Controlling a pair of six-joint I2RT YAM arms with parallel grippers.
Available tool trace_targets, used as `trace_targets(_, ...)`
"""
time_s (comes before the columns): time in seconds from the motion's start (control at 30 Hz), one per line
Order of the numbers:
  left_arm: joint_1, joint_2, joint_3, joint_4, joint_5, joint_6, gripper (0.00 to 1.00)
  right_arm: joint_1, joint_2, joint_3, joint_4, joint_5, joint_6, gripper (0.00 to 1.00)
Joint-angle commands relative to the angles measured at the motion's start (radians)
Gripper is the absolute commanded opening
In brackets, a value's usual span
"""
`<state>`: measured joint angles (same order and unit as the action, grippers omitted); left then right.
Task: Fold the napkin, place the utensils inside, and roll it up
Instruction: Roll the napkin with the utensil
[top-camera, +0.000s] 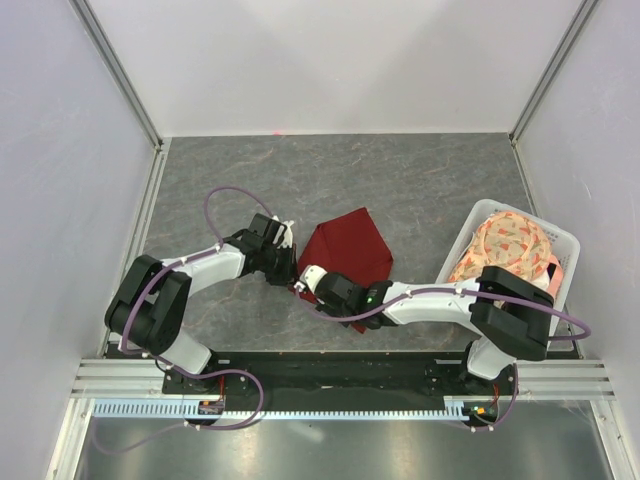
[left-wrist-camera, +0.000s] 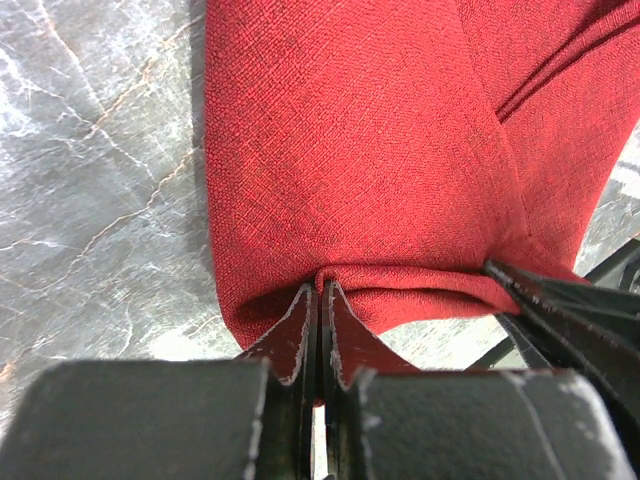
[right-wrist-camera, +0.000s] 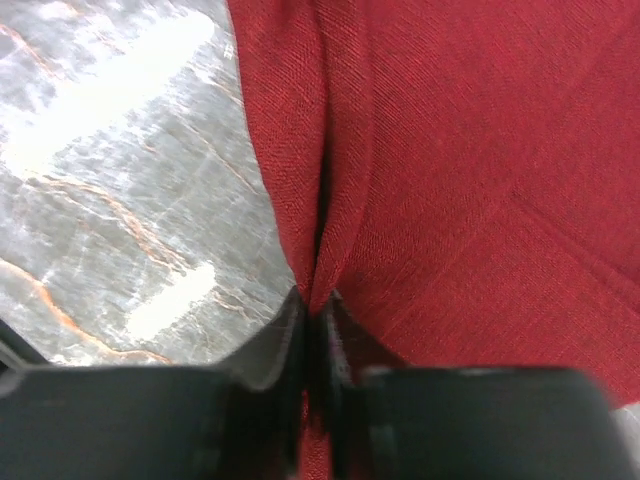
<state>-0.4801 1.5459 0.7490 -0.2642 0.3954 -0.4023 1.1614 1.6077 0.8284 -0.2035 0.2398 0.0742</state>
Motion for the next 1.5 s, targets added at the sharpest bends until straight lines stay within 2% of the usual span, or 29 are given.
trace_targets(0.0,0.005,-0.021,0.041,-0.021,0.005,0.013,0.17,-0.002,0.020,0.043,0.006,-0.081,-0.030,0.06)
trace_targets(0.03,0.008,-0.033,0.044,-0.021,-0.012,0.010,0.33,-0.006,0.021,0.043,0.003,-0.105,-0.030,0.01)
trace_targets(0.13,0.029,-0.104,0.049,-0.030,-0.056,0.003,0.60,-0.038,0.026,0.040,-0.013,-0.235,-0.027,0.00)
trace_targets(0.23,0.043,-0.170,0.044,-0.055,-0.122,0.002,0.70,-0.081,0.035,0.032,-0.013,-0.371,-0.017,0.00)
trace_targets(0.4,0.048,-0.256,0.003,-0.101,-0.268,-0.013,0.74,-0.172,0.052,0.015,0.019,-0.588,0.002,0.00)
trace_targets(0.47,0.049,-0.306,-0.016,-0.099,-0.285,-0.029,0.75,-0.222,0.051,0.002,0.059,-0.697,0.013,0.00)
trace_targets(0.67,0.048,-0.447,-0.125,-0.001,-0.251,-0.053,0.77,-0.359,0.093,-0.060,0.182,-0.948,0.088,0.00)
trace_targets(0.8,0.048,-0.507,-0.212,0.065,-0.214,-0.079,0.81,-0.427,0.144,-0.090,0.237,-1.036,0.128,0.00)
trace_targets(1.1,0.049,-0.474,-0.300,0.212,-0.153,-0.101,0.82,-0.529,0.254,-0.127,0.355,-1.149,0.219,0.00)
trace_targets(1.3,0.048,-0.443,-0.349,0.318,-0.141,-0.092,0.79,-0.552,0.290,-0.132,0.386,-1.172,0.240,0.00)
trace_targets(1.47,0.048,-0.365,-0.352,0.385,-0.132,-0.093,0.72,-0.559,0.302,-0.129,0.388,-1.179,0.243,0.00)
